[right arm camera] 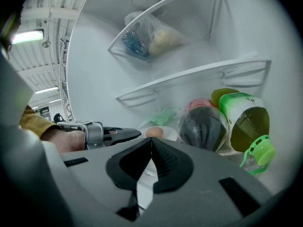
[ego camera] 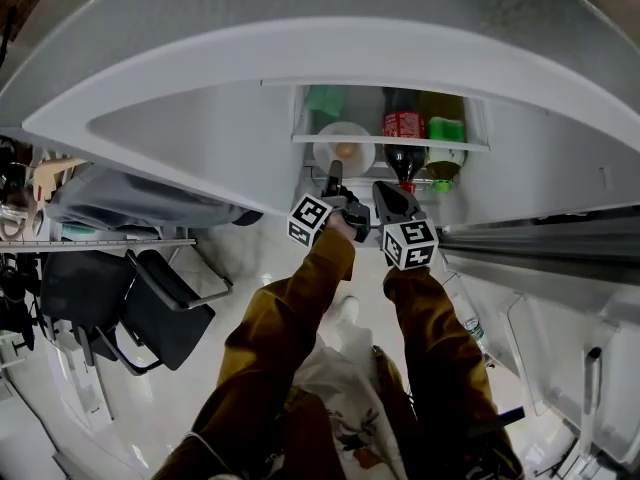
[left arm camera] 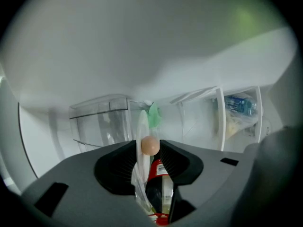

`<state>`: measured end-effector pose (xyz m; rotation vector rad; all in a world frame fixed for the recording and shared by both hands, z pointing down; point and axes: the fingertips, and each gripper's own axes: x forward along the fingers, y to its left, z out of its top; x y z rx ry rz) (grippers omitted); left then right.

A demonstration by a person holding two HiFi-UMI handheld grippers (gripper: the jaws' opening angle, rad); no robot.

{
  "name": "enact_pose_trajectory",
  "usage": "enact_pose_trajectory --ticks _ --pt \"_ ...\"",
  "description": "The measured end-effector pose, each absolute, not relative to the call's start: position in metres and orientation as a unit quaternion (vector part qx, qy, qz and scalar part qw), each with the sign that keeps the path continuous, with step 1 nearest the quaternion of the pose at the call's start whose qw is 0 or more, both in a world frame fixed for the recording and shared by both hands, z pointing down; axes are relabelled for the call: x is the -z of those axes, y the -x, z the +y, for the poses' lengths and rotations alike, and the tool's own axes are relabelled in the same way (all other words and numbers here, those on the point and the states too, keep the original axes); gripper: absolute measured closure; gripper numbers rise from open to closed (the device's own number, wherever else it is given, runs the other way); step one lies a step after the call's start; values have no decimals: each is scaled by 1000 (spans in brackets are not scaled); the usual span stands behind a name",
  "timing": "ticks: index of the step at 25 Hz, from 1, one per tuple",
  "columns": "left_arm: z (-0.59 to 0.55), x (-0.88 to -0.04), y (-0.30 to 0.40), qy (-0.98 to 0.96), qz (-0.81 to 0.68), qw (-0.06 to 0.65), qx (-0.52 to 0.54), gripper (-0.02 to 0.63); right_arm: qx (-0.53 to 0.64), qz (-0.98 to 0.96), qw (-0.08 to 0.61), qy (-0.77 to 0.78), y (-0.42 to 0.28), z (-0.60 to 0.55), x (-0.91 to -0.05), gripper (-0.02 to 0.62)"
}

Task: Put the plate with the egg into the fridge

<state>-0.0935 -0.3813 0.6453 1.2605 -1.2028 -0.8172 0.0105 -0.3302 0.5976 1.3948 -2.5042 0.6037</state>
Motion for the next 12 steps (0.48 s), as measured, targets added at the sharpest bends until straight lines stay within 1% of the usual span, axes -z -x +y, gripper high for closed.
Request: enact_pose_trajectory --ticks 5,12 --pt "-380 -644 98 -528 -521 573 348 440 -208 -849 105 -474 -11 -328 -596 589" --pt "-373 -646 93 -538 -507 582 339 437 -221 -847 110 -470 -14 -329 -609 589"
